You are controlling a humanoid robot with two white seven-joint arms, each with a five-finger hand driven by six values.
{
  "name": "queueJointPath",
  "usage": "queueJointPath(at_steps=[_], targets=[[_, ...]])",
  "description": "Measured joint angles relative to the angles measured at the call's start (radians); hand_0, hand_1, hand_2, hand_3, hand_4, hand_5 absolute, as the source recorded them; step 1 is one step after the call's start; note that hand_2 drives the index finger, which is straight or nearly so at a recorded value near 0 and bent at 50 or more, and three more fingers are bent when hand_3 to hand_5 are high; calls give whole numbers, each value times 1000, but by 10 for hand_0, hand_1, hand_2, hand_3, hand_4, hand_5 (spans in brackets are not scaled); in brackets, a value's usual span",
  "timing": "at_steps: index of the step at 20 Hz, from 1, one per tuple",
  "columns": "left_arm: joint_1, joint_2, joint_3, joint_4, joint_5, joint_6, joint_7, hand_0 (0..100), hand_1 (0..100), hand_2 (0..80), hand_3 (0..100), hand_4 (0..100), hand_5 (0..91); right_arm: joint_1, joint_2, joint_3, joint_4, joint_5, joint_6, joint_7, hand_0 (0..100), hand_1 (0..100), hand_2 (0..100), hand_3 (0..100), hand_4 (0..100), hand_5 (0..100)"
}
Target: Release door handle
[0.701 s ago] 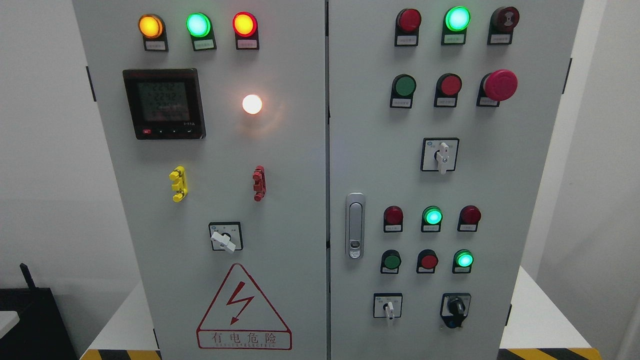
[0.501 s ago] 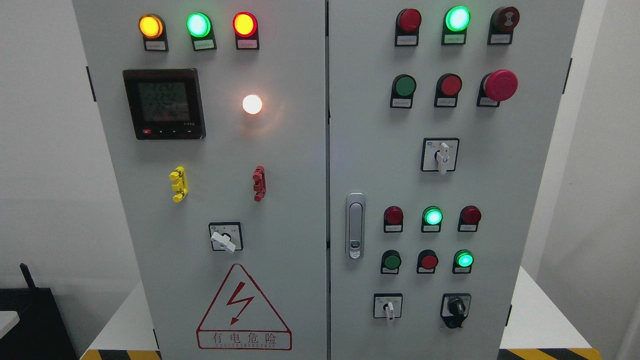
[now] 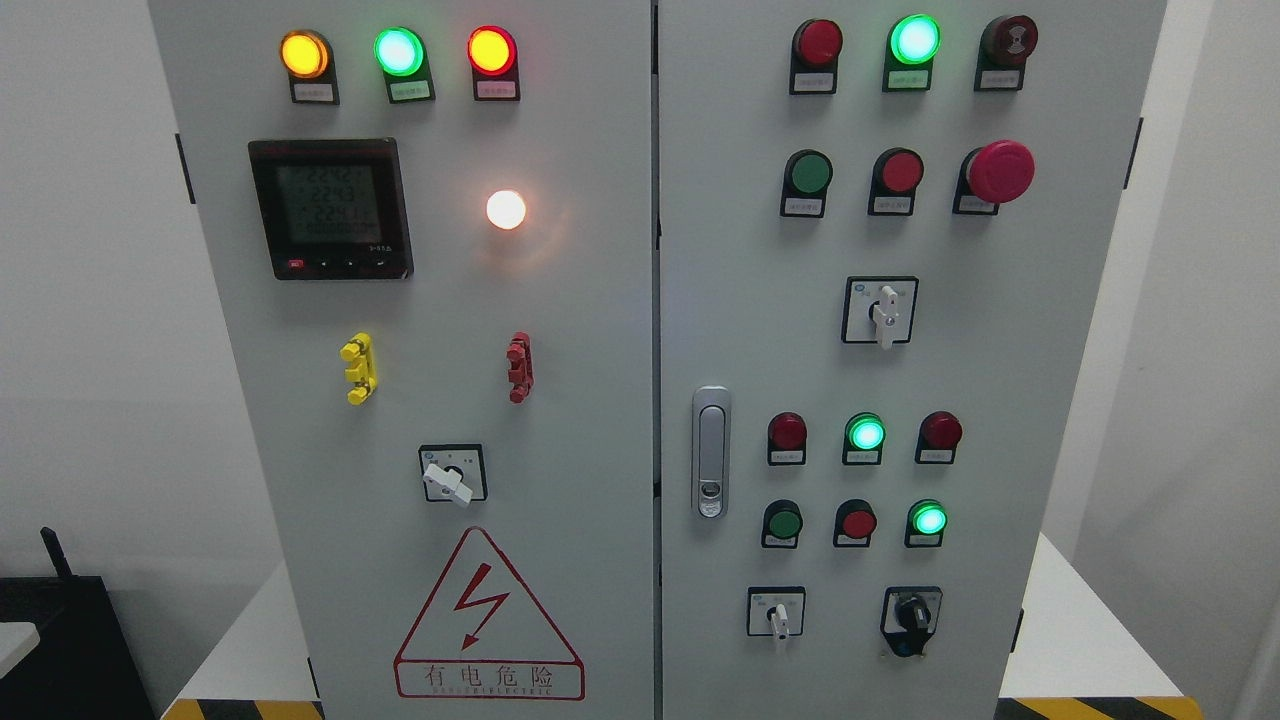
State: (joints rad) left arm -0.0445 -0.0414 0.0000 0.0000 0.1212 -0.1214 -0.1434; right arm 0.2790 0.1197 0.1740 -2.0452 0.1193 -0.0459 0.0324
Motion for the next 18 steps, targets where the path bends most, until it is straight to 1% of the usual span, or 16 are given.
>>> queueJointPath(at_steps=[1, 2, 3, 4, 5, 6, 8, 9, 11, 13, 14, 15, 16, 17, 18], targets=[[0, 0, 0, 0, 0, 0, 0, 120, 389, 0, 0, 0, 0, -7, 0, 0, 0, 38, -16, -14, 338, 146, 0, 323, 314, 129], [0, 0, 0, 0, 0, 0, 0, 120, 389, 0, 0, 0, 0, -15, 0, 1, 0, 89, -38, -28, 336, 180, 0, 430, 394, 246], [0, 0, 0, 0, 0, 0, 0, 120, 389, 0, 0, 0, 0, -25, 0, 2, 1, 136, -53, -43, 336, 194, 0, 448, 410, 266], [0, 0, 0, 0, 0, 0, 0, 120, 389, 0, 0, 0, 0, -36, 0, 2, 2, 190, -73, -59, 340, 207, 0, 502, 443, 315], [0, 0, 0, 0, 0, 0, 0, 120, 389, 0, 0, 0, 0, -50, 1, 3, 4, 243, -87, -75, 339, 237, 0, 578, 512, 443], [0, 0, 0, 0, 0, 0, 0, 120, 389, 0, 0, 0, 0, -65, 1, 4, 7, 299, -101, -90, 342, 243, 0, 593, 529, 470], [0, 0, 0, 0, 0, 0, 0, 120, 389, 0, 0, 0, 0, -97, 2, 7, 16, 411, -114, -124, 348, 278, 0, 677, 617, 601], [0, 0, 0, 0, 0, 0, 0, 120, 389, 0, 0, 0, 0, -117, 2, 10, 22, 460, -118, -140, 348, 284, 0, 694, 629, 622], [0, 0, 0, 0, 0, 0, 0, 120, 389, 0, 0, 0, 0, -164, 3, 16, 36, 566, -121, -173, 346, 299, 0, 770, 686, 710], [0, 0, 0, 0, 0, 0, 0, 120, 389, 0, 0, 0, 0, -212, 5, 22, 57, 676, -120, -207, 342, 301, 0, 810, 726, 759], [-1, 0, 0, 0, 0, 0, 0, 120, 389, 0, 0, 0, 0, -235, 6, 26, 67, 729, -113, -221, 337, 302, 0, 842, 756, 797], [-1, 0, 0, 0, 0, 0, 0, 120, 389, 0, 0, 0, 0, -256, 7, 31, 78, 778, -101, -238, 337, 301, 0, 849, 763, 806], [-1, 0, 0, 0, 0, 0, 0, 120, 389, 0, 0, 0, 0, -275, 7, 37, 90, 826, -86, -251, 335, 297, 0, 867, 786, 835], [-1, 0, 0, 0, 0, 0, 0, 120, 389, 0, 0, 0, 0, -290, 8, 42, 99, 869, -72, -261, 331, 289, 0, 890, 814, 866], [-1, 0, 0, 0, 0, 0, 0, 120, 389, 0, 0, 0, 0, -308, 8, 49, 111, 910, -52, -268, 329, 286, 0, 893, 818, 872]])
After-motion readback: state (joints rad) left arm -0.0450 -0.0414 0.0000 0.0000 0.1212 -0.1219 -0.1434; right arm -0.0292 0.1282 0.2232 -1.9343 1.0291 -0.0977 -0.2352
